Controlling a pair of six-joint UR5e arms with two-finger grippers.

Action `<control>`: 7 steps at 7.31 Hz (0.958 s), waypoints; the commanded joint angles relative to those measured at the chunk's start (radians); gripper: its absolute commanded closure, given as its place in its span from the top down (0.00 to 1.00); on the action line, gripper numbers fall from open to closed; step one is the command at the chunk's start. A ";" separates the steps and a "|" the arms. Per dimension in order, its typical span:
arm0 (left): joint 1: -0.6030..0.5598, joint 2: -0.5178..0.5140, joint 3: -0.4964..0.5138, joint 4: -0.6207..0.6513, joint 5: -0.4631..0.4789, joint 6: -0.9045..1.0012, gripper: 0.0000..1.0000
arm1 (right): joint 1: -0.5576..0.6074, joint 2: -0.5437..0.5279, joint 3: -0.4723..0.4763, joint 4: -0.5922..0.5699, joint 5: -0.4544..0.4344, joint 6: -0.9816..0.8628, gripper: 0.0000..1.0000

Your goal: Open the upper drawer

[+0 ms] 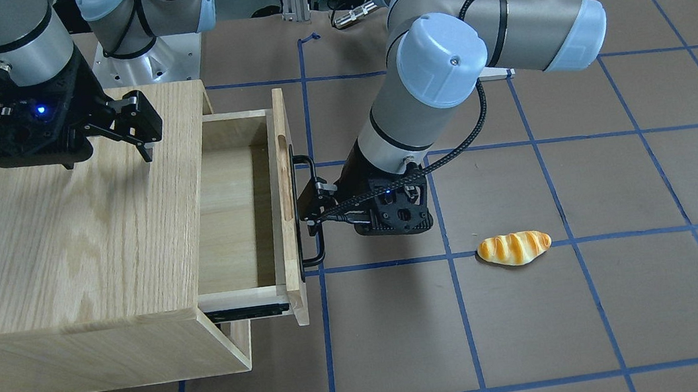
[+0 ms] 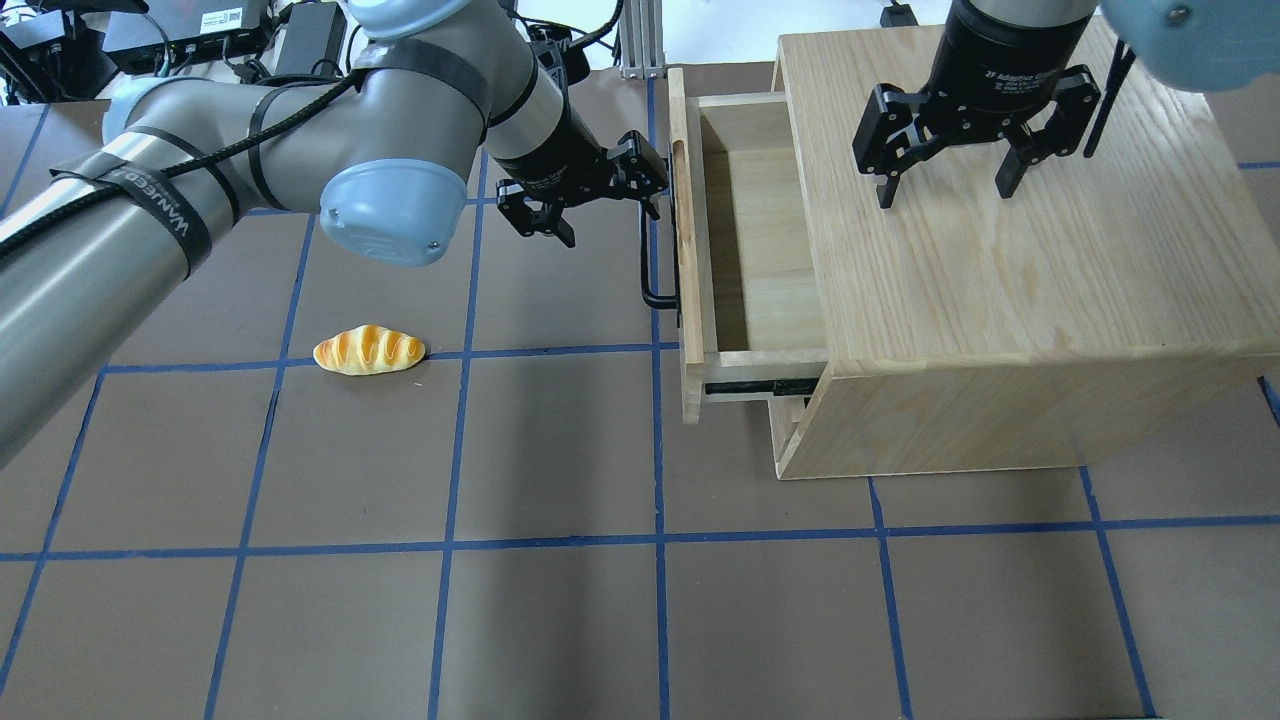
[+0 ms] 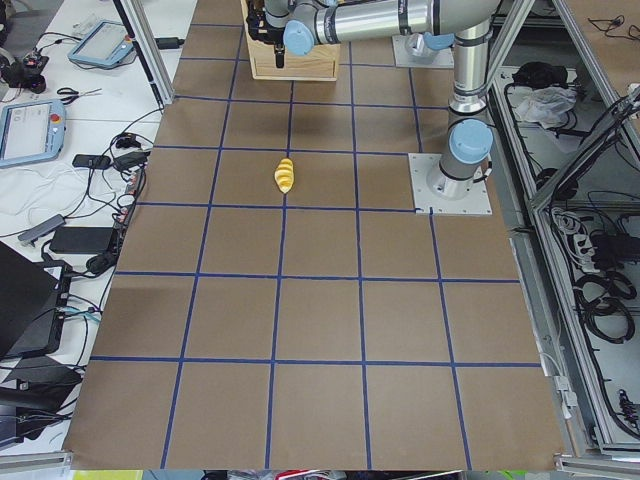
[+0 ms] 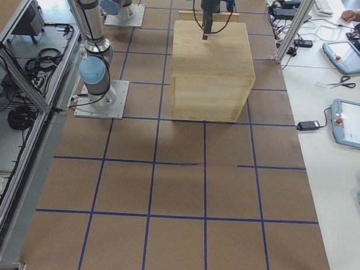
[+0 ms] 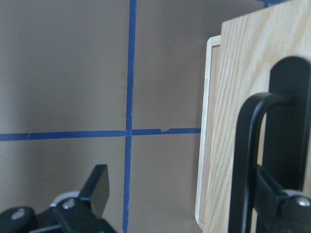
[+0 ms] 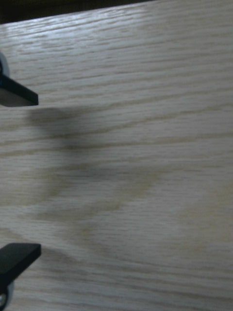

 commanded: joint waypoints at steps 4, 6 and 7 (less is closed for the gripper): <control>0.061 0.049 -0.007 -0.086 -0.001 0.033 1.00 | 0.000 0.000 0.000 0.000 0.000 0.001 1.00; 0.065 0.054 -0.007 -0.107 0.003 0.039 1.00 | -0.001 0.000 0.000 0.000 0.000 -0.001 1.00; 0.076 0.057 -0.008 -0.109 0.000 0.039 1.00 | -0.002 0.000 0.000 0.000 0.000 0.001 1.00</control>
